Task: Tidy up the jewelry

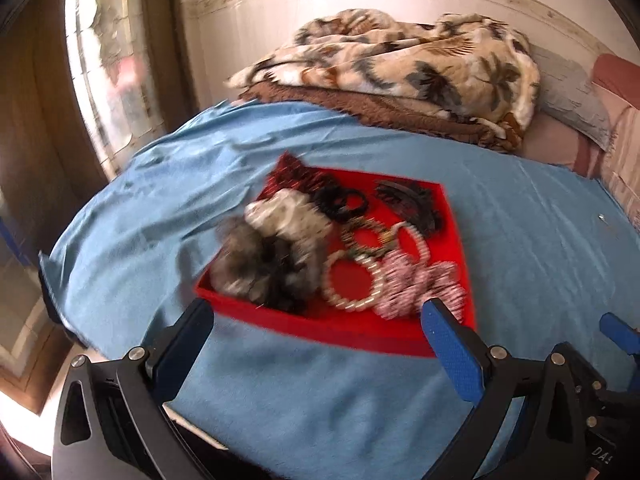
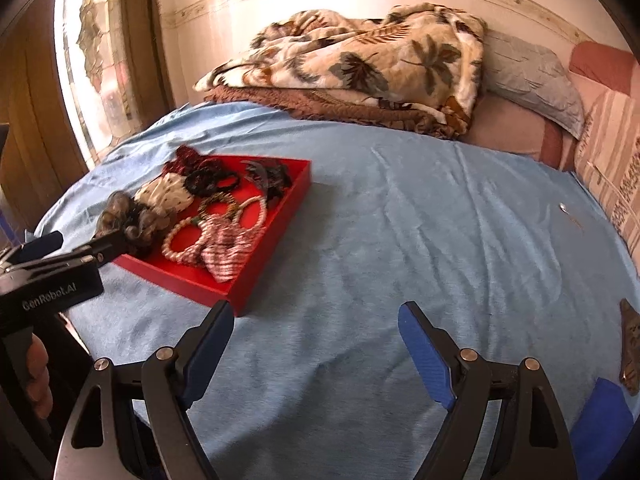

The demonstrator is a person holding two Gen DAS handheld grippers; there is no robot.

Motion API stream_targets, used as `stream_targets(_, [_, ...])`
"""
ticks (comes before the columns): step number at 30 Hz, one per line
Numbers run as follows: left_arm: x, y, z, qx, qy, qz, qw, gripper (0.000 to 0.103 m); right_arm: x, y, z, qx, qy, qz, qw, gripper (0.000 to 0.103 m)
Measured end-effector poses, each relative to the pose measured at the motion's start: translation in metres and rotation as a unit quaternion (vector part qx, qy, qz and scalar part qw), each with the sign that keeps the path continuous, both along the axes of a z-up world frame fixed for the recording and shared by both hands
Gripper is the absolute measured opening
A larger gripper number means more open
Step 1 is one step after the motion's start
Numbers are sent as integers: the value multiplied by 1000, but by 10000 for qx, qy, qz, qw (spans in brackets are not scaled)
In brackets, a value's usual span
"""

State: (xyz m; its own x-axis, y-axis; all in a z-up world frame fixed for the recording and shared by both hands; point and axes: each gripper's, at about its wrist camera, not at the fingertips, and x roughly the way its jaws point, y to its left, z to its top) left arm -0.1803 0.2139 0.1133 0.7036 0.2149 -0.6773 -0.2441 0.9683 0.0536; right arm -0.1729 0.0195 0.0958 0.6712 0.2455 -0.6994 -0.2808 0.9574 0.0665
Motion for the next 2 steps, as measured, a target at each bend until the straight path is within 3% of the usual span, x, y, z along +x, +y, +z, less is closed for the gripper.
stream_targets(2, [9, -15, 6, -35, 35, -193, 9998, 103, 5, -17, -1, 69, 60, -126, 9999, 90])
